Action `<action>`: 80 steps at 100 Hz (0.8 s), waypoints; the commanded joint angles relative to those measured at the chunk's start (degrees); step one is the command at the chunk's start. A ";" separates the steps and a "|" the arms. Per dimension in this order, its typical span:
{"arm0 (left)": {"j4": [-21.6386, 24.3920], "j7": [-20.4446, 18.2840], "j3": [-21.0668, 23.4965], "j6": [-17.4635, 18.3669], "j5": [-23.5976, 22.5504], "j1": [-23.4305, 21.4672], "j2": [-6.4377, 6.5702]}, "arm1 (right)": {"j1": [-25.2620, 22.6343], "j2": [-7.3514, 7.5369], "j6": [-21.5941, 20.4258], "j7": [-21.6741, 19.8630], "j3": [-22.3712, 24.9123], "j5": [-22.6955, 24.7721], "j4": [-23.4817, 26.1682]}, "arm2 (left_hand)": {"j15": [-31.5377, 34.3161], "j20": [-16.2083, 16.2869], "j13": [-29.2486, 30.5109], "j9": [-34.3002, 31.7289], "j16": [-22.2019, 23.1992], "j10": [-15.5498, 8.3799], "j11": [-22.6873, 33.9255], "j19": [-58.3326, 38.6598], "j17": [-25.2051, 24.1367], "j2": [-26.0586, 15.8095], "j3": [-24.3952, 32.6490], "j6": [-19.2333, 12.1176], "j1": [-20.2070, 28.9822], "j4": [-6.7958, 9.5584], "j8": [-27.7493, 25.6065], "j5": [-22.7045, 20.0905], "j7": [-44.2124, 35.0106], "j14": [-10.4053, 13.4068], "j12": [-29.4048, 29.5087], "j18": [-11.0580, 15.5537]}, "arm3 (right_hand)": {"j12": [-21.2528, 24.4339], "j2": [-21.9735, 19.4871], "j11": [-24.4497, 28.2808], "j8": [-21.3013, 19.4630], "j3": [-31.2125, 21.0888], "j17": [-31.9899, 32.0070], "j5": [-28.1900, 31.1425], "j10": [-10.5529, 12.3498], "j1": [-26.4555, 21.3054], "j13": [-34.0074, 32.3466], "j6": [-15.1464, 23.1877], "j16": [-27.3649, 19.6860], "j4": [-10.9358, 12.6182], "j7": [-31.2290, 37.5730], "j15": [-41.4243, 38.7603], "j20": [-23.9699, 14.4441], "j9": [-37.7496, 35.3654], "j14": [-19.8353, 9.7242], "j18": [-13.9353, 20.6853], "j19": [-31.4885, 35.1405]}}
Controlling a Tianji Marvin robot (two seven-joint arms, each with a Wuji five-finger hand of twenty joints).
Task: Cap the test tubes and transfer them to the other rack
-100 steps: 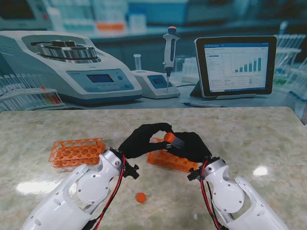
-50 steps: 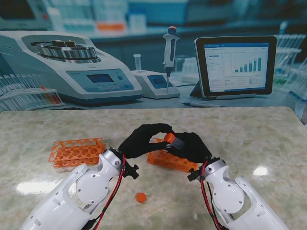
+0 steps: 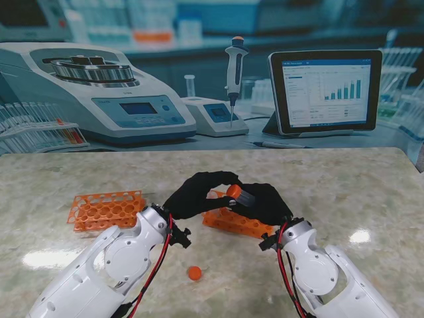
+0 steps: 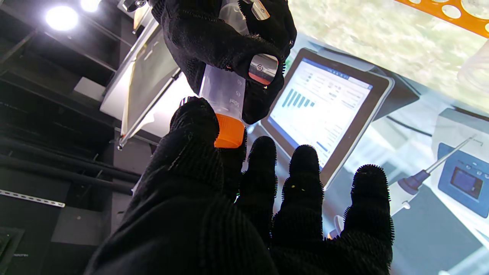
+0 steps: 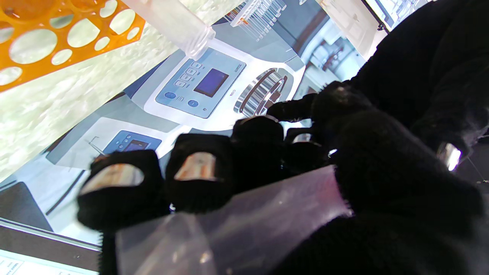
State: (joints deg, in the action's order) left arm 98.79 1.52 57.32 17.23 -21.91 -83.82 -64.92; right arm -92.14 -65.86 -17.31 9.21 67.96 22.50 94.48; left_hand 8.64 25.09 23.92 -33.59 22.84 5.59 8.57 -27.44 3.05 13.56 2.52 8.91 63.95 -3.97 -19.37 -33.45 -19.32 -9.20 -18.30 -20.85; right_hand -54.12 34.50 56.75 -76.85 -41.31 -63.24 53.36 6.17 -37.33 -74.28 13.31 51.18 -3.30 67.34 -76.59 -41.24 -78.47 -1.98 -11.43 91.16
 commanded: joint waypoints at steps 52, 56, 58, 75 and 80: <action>-0.41 -0.76 -0.42 0.45 -0.52 -0.06 0.18 | -0.23 -0.26 -0.02 -0.28 -0.19 -0.02 1.00 | -2.04 -3.06 -1.70 -0.05 -2.52 -1.51 -1.98 2.99 -0.91 -2.79 18.57 -20.70 10.01 2.22 1.95 -5.92 -6.07 0.72 4.64 0.58 | 0.10 -0.80 0.81 -1.33 1.12 -1.07 0.17 0.64 0.01 -1.23 2.65 0.62 -1.21 1.42 -1.82 -0.13 0.24 -1.98 -0.09 2.15; -0.39 -0.82 -0.41 0.37 -0.51 -0.08 0.19 | -0.23 -0.26 -0.02 -0.28 -0.19 -0.02 1.00 | -2.06 -3.06 -1.82 0.13 -2.55 -1.62 -2.00 3.05 -0.93 -2.84 18.45 -20.46 10.01 2.26 2.09 -5.76 -5.88 0.71 4.69 0.63 | 0.10 -0.76 0.81 -1.34 1.10 -1.07 0.16 0.67 -0.06 -1.23 2.70 0.62 -1.20 1.41 -1.82 -0.13 0.24 -2.01 -0.08 2.16; -0.38 -0.88 -0.40 0.33 -0.50 -0.08 0.21 | -0.23 -0.26 -0.02 -0.28 -0.19 -0.02 1.00 | -2.09 -3.08 -1.92 0.23 -2.57 -1.63 -2.00 3.13 -1.03 -2.92 18.35 -20.31 10.01 2.27 2.19 -5.59 -5.72 0.72 4.71 0.68 | 0.10 -0.79 0.80 -1.34 1.09 -1.07 0.16 0.66 -0.08 -1.23 2.71 0.62 -1.20 1.41 -1.82 -0.13 0.24 -2.01 -0.09 2.16; -0.33 -1.51 -0.29 -0.03 -0.23 -0.12 0.33 | -0.23 -0.26 -0.02 -0.28 -0.19 -0.02 1.00 | -2.28 -3.07 -2.58 0.87 -2.72 -1.55 -2.07 3.63 -1.38 -3.73 17.38 -20.01 10.01 2.53 2.88 -4.94 -4.72 0.88 4.86 0.92 | 0.10 -0.80 0.79 -1.34 1.11 -1.06 0.19 0.64 -0.10 -1.23 2.66 0.63 -1.20 1.40 -1.82 -0.13 0.23 -2.01 -0.10 2.15; -0.34 -1.53 -0.23 -0.03 -0.29 -0.12 0.35 | -0.23 -0.26 -0.02 -0.28 -0.19 -0.02 1.00 | -2.27 -3.05 -2.58 0.87 -2.73 -1.34 -2.08 3.72 -1.35 -3.93 17.67 -20.36 10.01 2.62 2.97 -4.75 -4.58 0.88 4.89 0.83 | 0.10 -0.80 0.79 -1.35 1.14 -1.06 0.19 0.64 -0.05 -1.23 2.66 0.63 -1.21 1.40 -1.82 -0.13 0.23 -2.01 -0.10 2.15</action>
State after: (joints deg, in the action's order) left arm 98.50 0.53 57.29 17.52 -22.06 -83.66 -64.72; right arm -92.18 -65.82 -17.27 9.11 68.02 22.51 94.57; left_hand 7.38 24.45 23.03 -33.55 20.79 5.59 7.73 -26.06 2.55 17.91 13.52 -8.64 68.38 -3.99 -16.52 -32.04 -16.48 -9.20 -15.43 -20.88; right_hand -54.12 34.50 56.75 -76.85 -41.31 -63.24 53.33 6.17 -37.33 -74.28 13.37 51.18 -3.31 67.34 -76.59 -41.24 -78.48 -1.95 -11.43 91.16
